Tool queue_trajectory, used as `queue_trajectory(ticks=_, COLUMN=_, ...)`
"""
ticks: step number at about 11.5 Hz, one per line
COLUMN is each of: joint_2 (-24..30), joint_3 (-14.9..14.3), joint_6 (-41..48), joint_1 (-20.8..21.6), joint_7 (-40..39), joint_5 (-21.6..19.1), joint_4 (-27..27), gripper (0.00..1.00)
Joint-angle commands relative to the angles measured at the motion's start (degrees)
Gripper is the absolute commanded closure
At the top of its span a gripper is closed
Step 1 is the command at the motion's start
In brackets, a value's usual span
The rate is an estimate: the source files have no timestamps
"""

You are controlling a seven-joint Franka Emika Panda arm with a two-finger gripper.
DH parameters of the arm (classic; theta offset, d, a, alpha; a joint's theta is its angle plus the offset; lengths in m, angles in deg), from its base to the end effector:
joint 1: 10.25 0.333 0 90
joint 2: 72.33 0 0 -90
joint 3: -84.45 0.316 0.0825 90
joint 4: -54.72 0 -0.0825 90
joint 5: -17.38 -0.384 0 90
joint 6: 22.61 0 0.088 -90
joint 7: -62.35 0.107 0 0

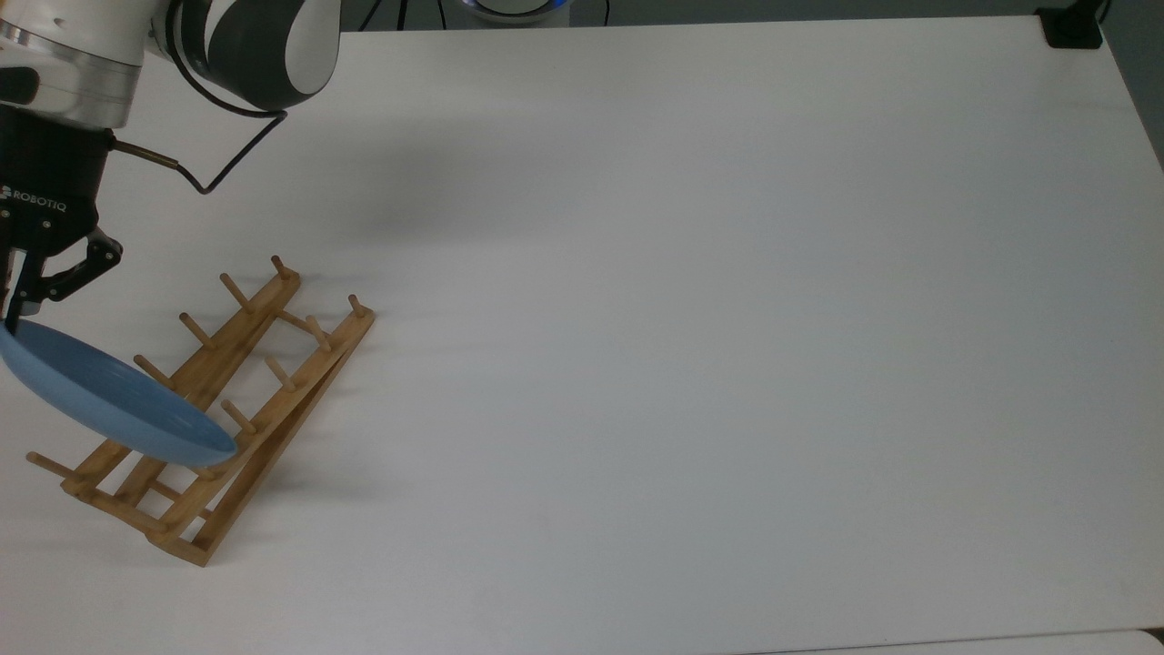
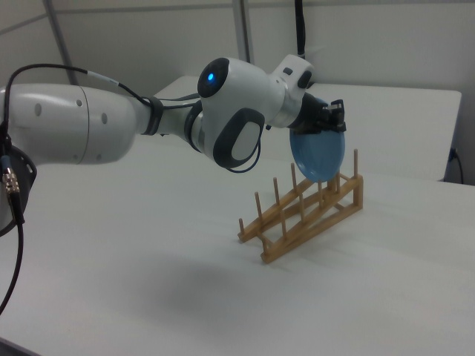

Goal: Place plate in plate rack
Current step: 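Lower the plate edge-first between the rack's pegs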

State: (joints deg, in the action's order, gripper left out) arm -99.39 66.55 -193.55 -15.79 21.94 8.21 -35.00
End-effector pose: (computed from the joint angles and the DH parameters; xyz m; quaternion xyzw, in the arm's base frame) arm 0.6851 -0.2579 0.4998 0.8774 0.1135 0.3920 0.2521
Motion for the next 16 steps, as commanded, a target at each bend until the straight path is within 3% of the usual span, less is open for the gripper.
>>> queue_trajectory(ticks=1, joint_2=0.52, joint_3=-0.20, joint_6=-1.68, joint_1=0.71, joint_7=-2.39, joint_5=-1.81, joint_4=-1.07, gripper=1.00)
queue_trajectory(ticks=8, joint_2=-0.10, joint_3=-0.12, joint_6=-1.86, joint_1=0.53, joint_7=-6.34, joint_5=-2.08, joint_4=-3.09, gripper=1.00)
queue_trajectory(ticks=10, joint_2=-0.10, joint_3=-0.12, joint_6=-1.86, joint_1=0.53, joint_7=-7.13, joint_5=-1.99, joint_4=-4.32, gripper=0.93)
queue_trajectory(ticks=12, joint_2=-0.18, joint_3=-0.12, joint_6=-1.86, joint_1=0.44, joint_7=-7.92, joint_5=-2.08, joint_4=-5.02, gripper=0.72)
queue_trajectory(ticks=15, joint_2=-0.10, joint_3=-0.12, joint_6=-1.77, joint_1=0.27, joint_7=-7.49, joint_5=-2.25, joint_4=-5.11, gripper=0.28)
queue_trajectory(ticks=16, joint_2=-0.10, joint_3=-0.12, joint_6=-1.77, joint_1=0.35, joint_7=-7.14, joint_5=-2.60, joint_4=-5.11, gripper=0.00)
